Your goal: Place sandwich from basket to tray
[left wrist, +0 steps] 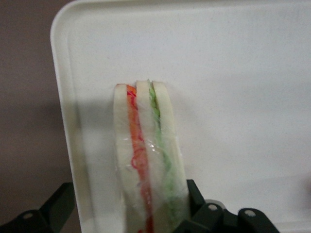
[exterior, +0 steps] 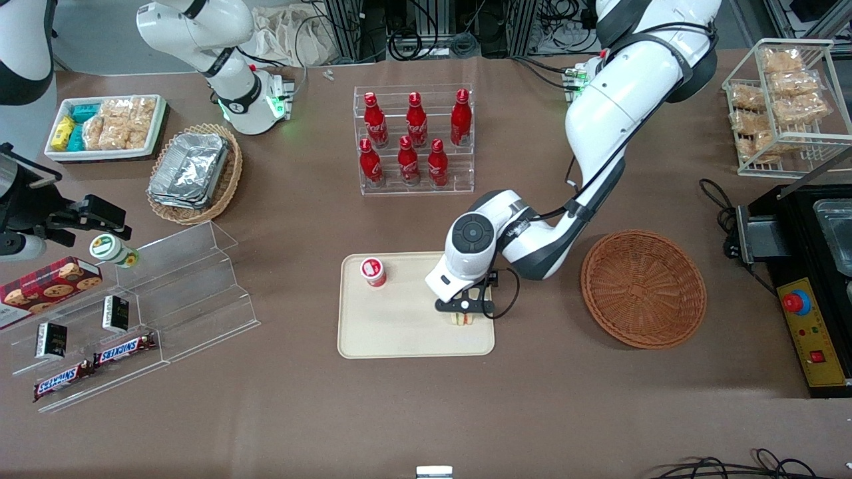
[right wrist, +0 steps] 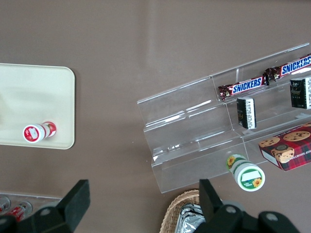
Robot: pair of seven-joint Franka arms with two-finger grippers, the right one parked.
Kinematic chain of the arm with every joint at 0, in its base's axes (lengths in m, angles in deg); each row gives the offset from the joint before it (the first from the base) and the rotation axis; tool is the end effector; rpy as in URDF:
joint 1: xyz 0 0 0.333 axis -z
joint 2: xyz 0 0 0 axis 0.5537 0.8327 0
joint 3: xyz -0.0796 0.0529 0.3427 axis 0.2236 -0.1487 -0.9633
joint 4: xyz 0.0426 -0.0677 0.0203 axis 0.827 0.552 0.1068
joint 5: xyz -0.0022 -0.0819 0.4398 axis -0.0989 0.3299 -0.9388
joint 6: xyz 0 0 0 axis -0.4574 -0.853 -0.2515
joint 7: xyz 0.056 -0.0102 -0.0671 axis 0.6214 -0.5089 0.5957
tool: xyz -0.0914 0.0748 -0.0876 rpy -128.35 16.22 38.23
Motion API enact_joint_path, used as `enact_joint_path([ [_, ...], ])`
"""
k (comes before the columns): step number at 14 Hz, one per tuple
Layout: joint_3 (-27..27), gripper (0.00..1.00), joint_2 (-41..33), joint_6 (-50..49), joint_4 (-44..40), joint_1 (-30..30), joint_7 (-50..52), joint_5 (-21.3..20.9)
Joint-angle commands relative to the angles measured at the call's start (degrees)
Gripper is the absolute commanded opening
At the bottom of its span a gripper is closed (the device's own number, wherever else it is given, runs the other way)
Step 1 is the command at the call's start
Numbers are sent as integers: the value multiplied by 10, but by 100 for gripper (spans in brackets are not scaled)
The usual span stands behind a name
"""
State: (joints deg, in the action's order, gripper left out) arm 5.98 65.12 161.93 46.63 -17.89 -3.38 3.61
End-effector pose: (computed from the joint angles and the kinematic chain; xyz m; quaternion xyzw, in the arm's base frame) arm 0.6371 -0.4911 0.1873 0.9997 -0.0195 -0.0002 0.0130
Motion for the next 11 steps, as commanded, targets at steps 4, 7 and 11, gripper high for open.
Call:
enact_joint_path([
  [4, 0, 100, -74, -67, -8, -39, 0, 61],
  [7, 0, 100, -138, -106, -8, -74, -1, 104],
  [11, -1, 100, -245, -216, -8, -144, -61, 128],
])
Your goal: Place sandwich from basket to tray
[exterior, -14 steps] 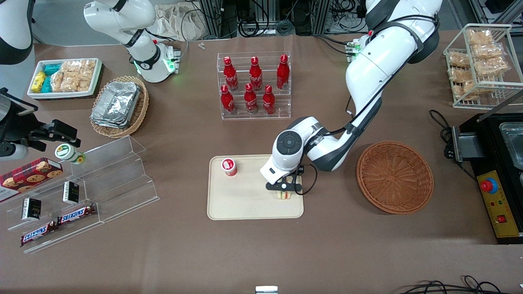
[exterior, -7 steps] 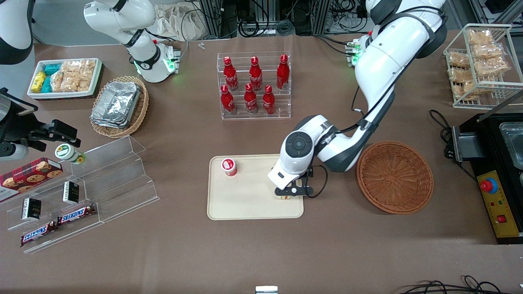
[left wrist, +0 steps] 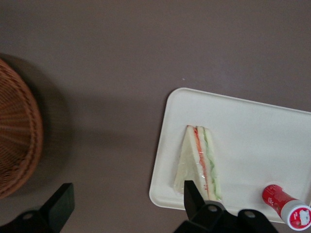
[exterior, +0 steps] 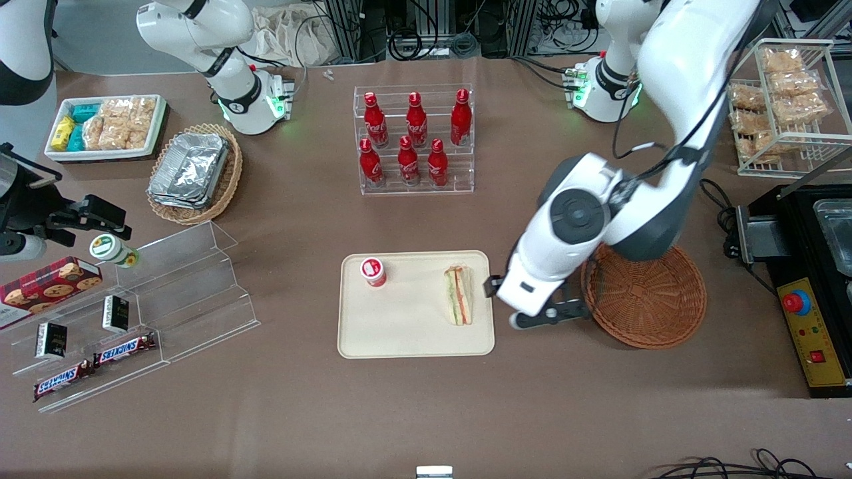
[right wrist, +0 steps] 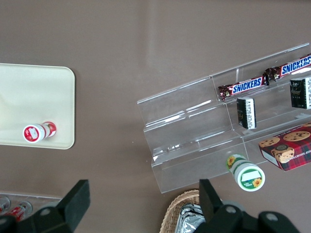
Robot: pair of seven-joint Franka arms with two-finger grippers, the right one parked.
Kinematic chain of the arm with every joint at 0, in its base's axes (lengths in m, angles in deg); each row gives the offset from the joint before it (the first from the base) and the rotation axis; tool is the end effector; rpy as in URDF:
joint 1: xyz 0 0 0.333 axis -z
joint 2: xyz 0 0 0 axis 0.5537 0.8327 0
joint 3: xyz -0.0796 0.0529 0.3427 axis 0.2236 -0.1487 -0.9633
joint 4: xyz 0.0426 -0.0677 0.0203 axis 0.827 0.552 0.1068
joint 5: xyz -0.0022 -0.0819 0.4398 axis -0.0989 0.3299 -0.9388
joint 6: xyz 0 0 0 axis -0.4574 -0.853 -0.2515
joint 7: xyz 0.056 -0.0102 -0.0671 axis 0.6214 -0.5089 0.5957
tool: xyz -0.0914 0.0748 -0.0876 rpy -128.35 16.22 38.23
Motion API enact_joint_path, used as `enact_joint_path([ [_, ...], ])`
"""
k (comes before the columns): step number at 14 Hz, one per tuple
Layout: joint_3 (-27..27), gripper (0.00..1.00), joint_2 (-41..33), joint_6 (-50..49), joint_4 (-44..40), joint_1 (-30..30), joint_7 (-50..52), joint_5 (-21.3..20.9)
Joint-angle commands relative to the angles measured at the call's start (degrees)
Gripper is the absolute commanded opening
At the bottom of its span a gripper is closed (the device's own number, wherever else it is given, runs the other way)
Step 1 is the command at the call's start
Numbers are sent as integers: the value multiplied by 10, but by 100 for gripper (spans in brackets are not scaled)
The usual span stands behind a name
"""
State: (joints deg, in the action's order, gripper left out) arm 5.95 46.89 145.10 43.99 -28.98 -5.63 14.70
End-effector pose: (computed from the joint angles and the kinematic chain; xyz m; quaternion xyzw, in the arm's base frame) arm 0.6980 -0.3485 0.4193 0.9945 0.1021 0.0084 0.0198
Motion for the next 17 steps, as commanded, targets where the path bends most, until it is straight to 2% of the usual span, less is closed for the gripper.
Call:
enact_joint_path([
  [1, 2, 100, -85, -78, 21, -62, -78, 28],
  [3, -1, 100, -130, -126, 27, -102, -159, 59],
  [5, -1, 100, -179, -141, 70, -134, -173, 60],
  [7, 0, 100, -235, -119, 136, -173, -198, 72],
  [9, -2, 100, -295, -70, 210, -213, -258, 123],
  [12, -4, 100, -361, -17, 303, -258, -356, 170],
  [17, -4, 100, -370, -20, 318, -291, -420, 180],
])
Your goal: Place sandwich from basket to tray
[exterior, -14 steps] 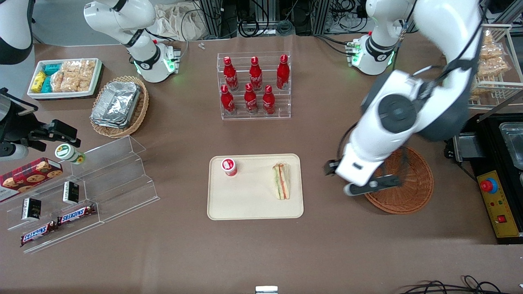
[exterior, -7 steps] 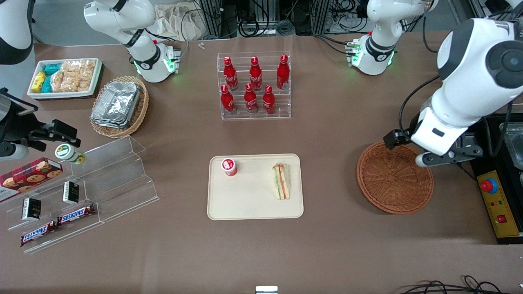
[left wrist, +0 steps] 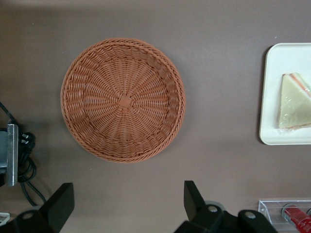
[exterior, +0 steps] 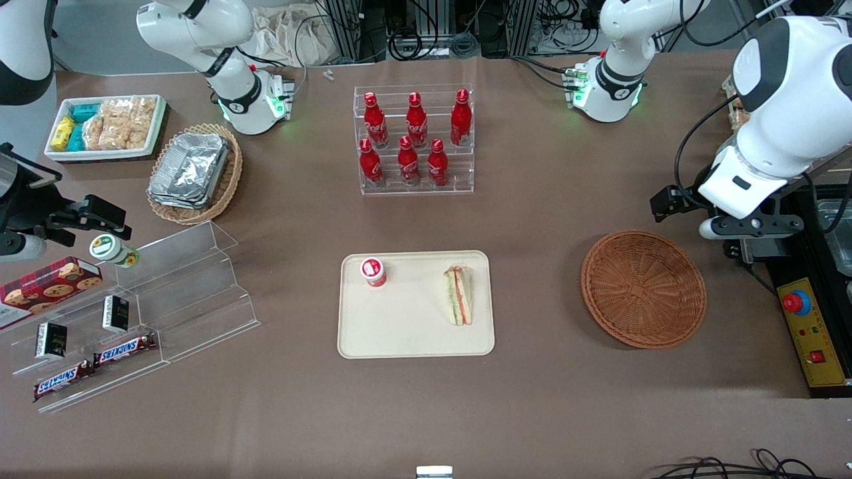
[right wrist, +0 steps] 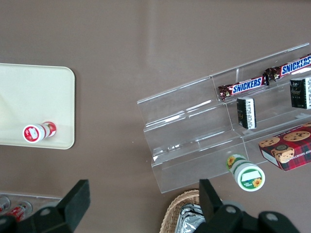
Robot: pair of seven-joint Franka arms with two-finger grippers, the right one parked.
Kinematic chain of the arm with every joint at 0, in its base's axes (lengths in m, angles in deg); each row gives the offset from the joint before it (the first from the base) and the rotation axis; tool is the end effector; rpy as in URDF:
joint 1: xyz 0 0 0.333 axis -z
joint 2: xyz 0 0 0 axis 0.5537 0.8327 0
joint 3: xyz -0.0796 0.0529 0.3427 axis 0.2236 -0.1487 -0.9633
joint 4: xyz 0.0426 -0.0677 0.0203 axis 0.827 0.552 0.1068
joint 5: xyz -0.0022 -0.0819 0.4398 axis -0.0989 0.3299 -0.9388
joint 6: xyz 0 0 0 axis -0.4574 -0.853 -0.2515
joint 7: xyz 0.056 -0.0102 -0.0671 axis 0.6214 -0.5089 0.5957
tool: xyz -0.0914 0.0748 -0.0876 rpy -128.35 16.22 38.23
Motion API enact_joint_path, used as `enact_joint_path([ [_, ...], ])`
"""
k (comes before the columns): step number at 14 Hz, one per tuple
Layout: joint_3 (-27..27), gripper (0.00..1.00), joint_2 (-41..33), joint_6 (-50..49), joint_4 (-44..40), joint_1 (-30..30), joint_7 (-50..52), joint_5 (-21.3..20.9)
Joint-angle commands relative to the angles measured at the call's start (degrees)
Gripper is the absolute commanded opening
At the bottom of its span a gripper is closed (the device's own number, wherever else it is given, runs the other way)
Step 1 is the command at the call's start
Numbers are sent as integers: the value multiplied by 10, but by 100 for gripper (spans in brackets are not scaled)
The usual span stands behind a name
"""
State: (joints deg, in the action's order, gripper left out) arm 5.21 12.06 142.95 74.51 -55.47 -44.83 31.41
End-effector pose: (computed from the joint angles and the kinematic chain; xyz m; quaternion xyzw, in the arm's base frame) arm 0.5919 -0.0807 0.5114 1.0000 0.0043 -0.0007 0.0069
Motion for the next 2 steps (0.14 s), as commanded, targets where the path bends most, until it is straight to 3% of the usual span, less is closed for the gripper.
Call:
enact_joint_path([
  [1, 4, 100, -21, 0, 9, -30, -42, 15],
  [2, 5, 100, -19, 0, 9, -30, -45, 15],
])
